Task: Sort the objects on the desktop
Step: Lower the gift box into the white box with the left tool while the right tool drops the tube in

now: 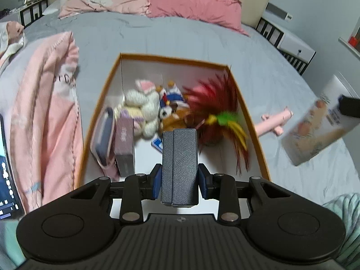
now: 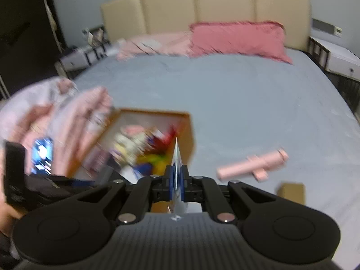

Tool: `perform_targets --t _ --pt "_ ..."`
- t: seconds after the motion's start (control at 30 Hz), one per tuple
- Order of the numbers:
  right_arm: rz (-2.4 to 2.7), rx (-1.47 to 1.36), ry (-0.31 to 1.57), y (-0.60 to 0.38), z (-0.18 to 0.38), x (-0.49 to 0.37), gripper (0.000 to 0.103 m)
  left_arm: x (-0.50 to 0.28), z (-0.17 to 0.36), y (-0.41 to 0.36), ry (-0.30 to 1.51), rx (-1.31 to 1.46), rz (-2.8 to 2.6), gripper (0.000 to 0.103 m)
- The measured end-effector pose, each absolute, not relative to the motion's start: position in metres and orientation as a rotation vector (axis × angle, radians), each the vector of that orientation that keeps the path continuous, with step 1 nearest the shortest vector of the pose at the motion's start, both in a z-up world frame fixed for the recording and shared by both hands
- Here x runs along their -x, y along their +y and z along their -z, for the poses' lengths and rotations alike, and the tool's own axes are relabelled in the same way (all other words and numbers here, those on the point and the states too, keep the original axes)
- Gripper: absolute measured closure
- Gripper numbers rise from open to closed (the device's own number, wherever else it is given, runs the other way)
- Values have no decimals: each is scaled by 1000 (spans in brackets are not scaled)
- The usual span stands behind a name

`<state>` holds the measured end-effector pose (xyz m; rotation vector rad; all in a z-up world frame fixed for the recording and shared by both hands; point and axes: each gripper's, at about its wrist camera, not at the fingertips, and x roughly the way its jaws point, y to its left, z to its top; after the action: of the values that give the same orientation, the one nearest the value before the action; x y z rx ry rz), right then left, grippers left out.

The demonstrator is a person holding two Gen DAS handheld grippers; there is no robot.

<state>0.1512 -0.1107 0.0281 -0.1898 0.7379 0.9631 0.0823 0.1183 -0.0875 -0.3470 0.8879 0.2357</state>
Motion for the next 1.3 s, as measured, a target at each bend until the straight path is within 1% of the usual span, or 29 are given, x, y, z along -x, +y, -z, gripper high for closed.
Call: perform_targets --t 0.17,0.5,0.73,0.87,1.07,1.3 --pt "-1053 158 754 -70 -26 -138 97 -86 86 140 874 397 -221 66" --pt "-1047 201 860 -10 27 -140 97 -96 106 154 915 382 -214 66" --pt "-1021 194 932 8 55 -154 97 -96 121 163 936 411 -205 66" --pt "-1018 174 959 16 65 -157 97 -101 121 159 923 368 -219 66" --pt "-988 194 941 27 76 -157 97 -112 129 149 952 290 -241 66" --pt "-971 200 946 32 91 -156 97 -121 140 148 1002 293 -283 66"
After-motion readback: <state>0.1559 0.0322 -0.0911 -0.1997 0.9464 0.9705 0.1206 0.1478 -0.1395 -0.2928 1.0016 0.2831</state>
